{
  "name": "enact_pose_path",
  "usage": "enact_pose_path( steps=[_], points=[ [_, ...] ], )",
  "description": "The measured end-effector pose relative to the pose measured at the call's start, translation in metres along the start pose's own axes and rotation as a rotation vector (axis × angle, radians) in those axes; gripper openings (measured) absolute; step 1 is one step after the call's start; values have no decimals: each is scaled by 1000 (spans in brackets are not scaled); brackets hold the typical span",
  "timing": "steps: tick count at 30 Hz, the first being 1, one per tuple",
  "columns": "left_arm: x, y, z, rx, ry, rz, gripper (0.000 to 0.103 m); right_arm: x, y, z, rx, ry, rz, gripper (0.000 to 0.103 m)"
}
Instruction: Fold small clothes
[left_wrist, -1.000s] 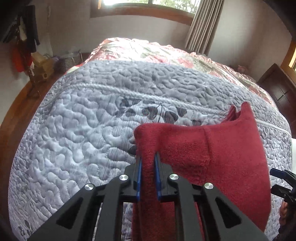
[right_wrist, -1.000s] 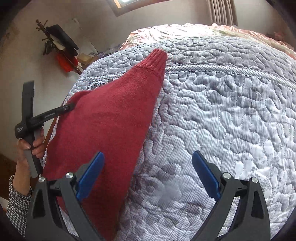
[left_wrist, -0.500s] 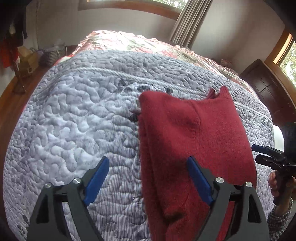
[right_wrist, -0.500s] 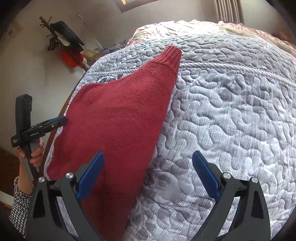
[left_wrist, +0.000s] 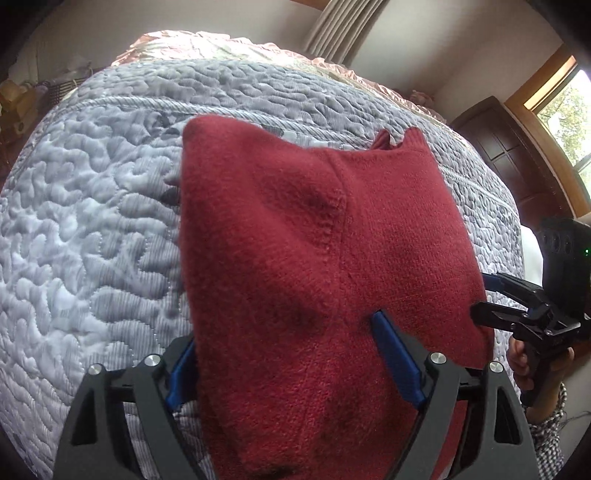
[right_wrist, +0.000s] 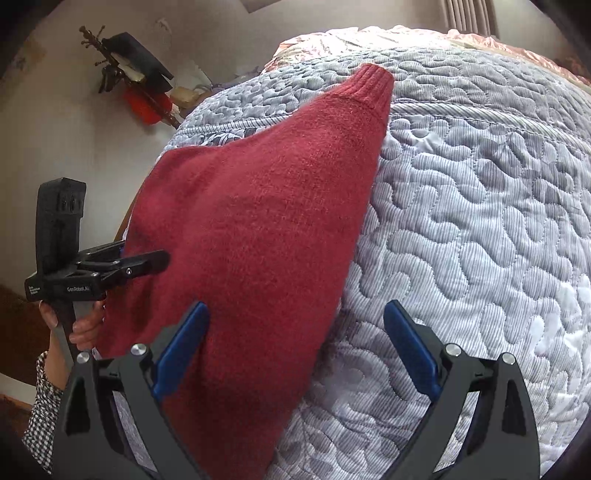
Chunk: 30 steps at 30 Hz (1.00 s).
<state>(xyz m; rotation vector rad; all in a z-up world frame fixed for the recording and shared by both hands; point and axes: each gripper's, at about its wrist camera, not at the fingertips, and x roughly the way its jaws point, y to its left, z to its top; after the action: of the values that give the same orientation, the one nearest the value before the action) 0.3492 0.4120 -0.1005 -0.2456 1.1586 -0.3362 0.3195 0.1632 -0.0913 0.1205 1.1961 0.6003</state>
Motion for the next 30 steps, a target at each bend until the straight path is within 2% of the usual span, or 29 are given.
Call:
enact_pose_path(
  steps=[5,9,10,11,13,16,17,18,21,25,30],
  points=[
    [7,11,4,-1,39,-62,89,13,8,1,2,24,42,95],
    [8,14,2,2,26,-76,92,21,11,0,11,43,61,94],
    [9,14,1,-16,15,-76,92,22,12,0,13,46,67,88],
    [8,15,-1,-27,-2,-85,93,24,12,1,20,54,87,76],
    [10,14,-2,-37,-28,-80,93,26,13,1,34,55,94,73],
    [12,9,0,-20,-11,-71,80,23,17,1,16,43,84,63],
    [10,9,1,-28,-12,-76,71,21,16,0,17,35,88,57],
    [9,9,1,-37,-12,-90,62,18,16,-1,17,25,95,54],
    [2,13,0,-58,-15,-149,46,10,14,-4,36,5,120,45],
    [-5,18,-5,-114,-45,-220,41,-2,18,-8,29,-21,154,38],
    [-23,1,-14,-116,-82,-300,39,-30,18,-18,9,-44,175,37]
  ],
)
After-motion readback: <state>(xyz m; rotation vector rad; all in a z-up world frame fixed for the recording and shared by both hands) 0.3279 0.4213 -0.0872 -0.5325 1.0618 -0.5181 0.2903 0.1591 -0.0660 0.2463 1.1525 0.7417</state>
